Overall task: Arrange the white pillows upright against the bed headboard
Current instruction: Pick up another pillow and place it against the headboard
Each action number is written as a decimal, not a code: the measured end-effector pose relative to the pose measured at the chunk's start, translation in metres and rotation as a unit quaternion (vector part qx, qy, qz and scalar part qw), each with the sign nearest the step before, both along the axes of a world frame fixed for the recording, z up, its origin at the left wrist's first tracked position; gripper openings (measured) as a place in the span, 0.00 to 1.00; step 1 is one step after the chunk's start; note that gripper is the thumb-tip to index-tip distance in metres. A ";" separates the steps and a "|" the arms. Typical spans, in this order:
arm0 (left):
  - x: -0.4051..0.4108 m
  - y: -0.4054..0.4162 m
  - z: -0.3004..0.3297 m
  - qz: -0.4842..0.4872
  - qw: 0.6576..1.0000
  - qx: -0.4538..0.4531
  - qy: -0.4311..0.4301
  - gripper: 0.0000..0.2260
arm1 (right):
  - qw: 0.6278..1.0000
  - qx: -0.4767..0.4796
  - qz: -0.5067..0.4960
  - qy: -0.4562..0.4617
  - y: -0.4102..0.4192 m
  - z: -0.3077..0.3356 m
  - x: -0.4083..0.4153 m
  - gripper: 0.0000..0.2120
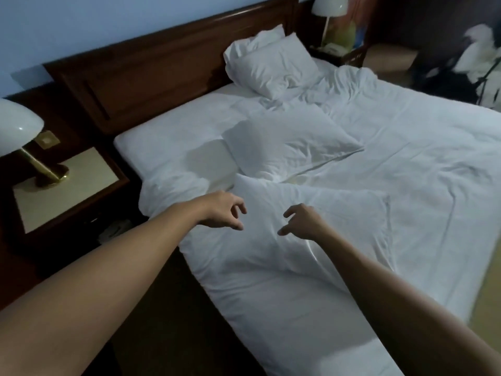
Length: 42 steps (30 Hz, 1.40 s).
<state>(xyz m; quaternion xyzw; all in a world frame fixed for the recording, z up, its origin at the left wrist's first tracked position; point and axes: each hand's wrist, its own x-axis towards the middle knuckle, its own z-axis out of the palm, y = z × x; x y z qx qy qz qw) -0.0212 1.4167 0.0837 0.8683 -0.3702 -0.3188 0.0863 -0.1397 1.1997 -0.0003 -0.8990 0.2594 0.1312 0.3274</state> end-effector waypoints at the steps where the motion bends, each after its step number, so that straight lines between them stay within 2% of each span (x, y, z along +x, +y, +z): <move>1: 0.016 -0.005 -0.005 -0.019 1.000 0.003 0.004 0.21 | 1.000 0.003 -0.024 0.003 -0.001 -0.003 0.006 0.29; 6: 0.084 -0.037 -0.027 -0.132 0.991 -0.001 -0.001 0.20 | 0.987 0.011 -0.160 0.012 0.002 -0.023 0.021 0.30; 10: 0.123 -0.063 -0.043 -0.238 0.971 0.001 0.017 0.20 | 0.964 -0.009 -0.266 0.031 0.020 -0.039 0.016 0.31; 15: 0.151 -0.107 -0.071 -0.303 0.953 -0.012 0.011 0.20 | 0.920 -0.018 -0.391 0.025 0.036 -0.067 0.017 0.30; 21: 0.150 -0.160 -0.123 -0.373 0.926 -0.054 -0.033 0.23 | 0.839 -0.007 -0.543 -0.030 0.049 -0.102 0.033 0.28; 26: 0.160 -0.204 -0.163 -0.427 0.902 -0.050 -0.039 0.24 | 0.808 0.030 -0.588 0.017 0.053 -0.138 0.057 0.38; 31: 0.187 -0.251 -0.217 -0.464 0.883 -0.048 -0.039 0.29 | 0.707 0.029 -0.706 0.033 0.049 -0.184 0.087 0.46; 35: 0.209 -0.286 -0.267 -0.480 0.875 -0.057 -0.023 0.34 | 0.650 0.015 -0.759 0.034 0.047 -0.222 0.110 0.46; 40: 0.225 -0.317 -0.315 -0.486 0.871 -0.069 0.032 0.38 | 0.587 -0.007 -0.808 -0.046 0.048 -0.258 0.122 0.48; 42: 0.231 -0.326 -0.324 -0.469 0.877 -0.087 0.063 0.42 | 0.581 0.002 -0.812 -0.056 0.046 -0.258 0.123 0.48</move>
